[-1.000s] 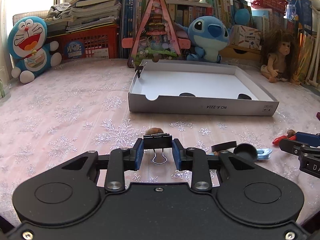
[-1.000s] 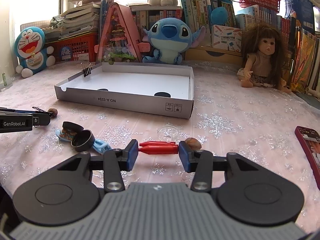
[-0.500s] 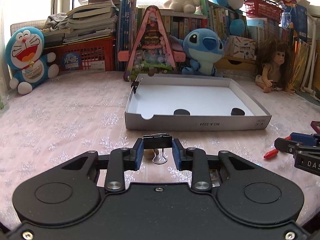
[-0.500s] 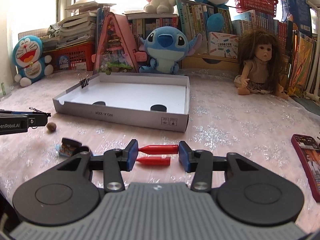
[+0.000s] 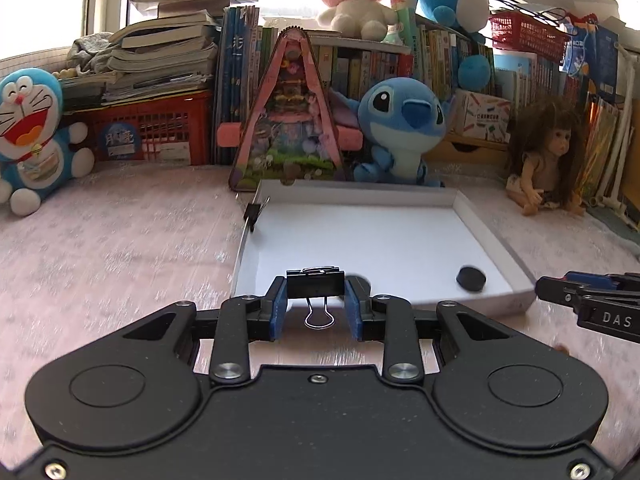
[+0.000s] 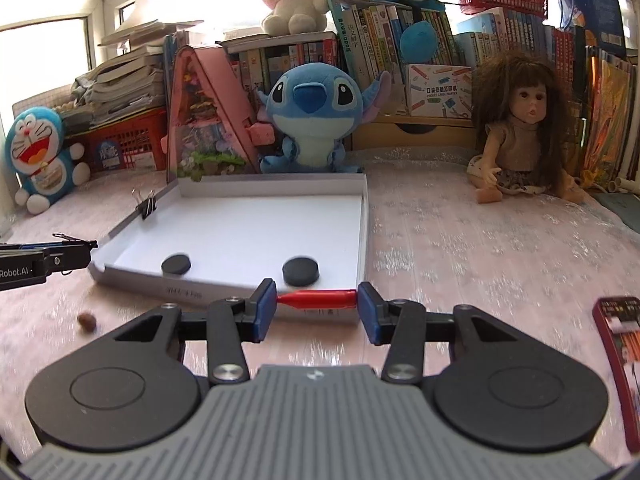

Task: Organize rigid objects
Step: 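Carry the binder clip and red crayon over the white tray, then open both tools to drop the clip and crayon into the tray, then lift away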

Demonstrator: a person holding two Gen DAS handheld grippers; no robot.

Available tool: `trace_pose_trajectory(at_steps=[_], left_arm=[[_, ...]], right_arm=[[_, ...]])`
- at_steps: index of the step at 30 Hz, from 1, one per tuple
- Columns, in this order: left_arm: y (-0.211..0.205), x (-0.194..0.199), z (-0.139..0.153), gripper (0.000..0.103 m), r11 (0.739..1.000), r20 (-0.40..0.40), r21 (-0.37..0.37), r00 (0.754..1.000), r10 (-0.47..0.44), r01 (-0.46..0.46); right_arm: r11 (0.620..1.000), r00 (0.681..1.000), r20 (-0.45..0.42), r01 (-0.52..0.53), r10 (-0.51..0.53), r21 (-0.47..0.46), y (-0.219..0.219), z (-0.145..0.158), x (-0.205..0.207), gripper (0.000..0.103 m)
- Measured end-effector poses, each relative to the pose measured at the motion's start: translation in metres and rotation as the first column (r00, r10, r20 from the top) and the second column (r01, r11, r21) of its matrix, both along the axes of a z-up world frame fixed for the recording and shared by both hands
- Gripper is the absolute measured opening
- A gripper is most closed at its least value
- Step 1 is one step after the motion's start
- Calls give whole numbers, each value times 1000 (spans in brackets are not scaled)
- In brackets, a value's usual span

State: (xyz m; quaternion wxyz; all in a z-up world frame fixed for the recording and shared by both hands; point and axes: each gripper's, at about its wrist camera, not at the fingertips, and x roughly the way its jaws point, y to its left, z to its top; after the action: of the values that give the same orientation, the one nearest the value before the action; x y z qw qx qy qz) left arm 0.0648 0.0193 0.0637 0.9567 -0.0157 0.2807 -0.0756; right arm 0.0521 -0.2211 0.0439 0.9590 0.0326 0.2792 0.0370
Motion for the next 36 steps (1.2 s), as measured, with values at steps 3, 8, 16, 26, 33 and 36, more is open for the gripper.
trace_pose_trajectory(at_steps=[3,8,16,26,33,36], left_arm=[[0,21,5,29,1000,-16,-6,1000,-9,9],[9,61,3,29,999,-87,-43,996,2,-5],[11,106,-21,29,998,-200,-46,979,36,-46],[2,119,-43,29,999,-227,5,973,41,-40],[-3,121,-52,29,999,-238,27,971,28,-22],[-4,121,-52,29,999,-234,32,972,27,-20]], right_arm=[[1000,1000,-23,2,-1,12,-3,4,18,50],[998,996,-88,8,-2,70,-11,8,48,50],[993,973,-228,41,-14,113,-14,1,92,50],[992,965,-263,55,-24,113,-2,-12,121,50],[997,958,-285,46,-29,55,14,-22,133,50],[998,957,-289,44,-31,37,16,-26,134,50]])
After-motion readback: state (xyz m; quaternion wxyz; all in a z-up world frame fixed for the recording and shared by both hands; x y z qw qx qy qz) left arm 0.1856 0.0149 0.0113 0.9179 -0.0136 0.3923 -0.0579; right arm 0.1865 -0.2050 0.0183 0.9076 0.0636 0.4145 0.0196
